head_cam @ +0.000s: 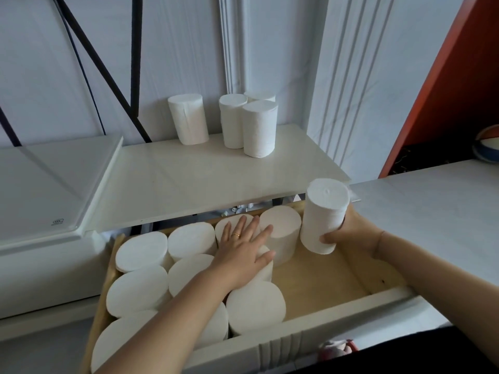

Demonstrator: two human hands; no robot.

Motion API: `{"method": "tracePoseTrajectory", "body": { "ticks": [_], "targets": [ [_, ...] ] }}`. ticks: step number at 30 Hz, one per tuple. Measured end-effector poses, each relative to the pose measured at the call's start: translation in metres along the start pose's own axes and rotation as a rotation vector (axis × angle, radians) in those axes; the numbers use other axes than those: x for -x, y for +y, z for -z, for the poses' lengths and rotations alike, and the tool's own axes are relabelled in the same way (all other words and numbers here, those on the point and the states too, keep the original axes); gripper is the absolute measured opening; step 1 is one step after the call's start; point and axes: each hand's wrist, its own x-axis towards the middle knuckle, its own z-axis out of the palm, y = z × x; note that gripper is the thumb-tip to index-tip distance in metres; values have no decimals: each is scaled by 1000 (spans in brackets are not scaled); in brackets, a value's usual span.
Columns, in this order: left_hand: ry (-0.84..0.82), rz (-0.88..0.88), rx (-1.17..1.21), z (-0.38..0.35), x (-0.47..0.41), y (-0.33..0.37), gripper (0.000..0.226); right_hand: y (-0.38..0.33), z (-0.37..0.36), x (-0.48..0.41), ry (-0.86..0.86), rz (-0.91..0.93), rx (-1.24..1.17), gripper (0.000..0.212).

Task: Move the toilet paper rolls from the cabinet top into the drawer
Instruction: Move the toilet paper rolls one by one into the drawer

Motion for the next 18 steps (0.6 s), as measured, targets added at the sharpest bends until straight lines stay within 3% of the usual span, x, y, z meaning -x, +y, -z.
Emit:
{"method": "tracePoseTrajectory", "body": {
  "ticks": [5, 10, 18],
  "targets": [
    [165, 57, 22, 1, -25, 7, 69, 11, -4, -9, 26, -4, 67, 114],
    [337, 56, 85, 2, -37, 7, 69, 22, -8, -9, -83, -55, 106, 125],
    [240, 98, 138, 1, -42, 6, 69, 33, -11, -17, -103, -156, 183, 119]
  ]
}}
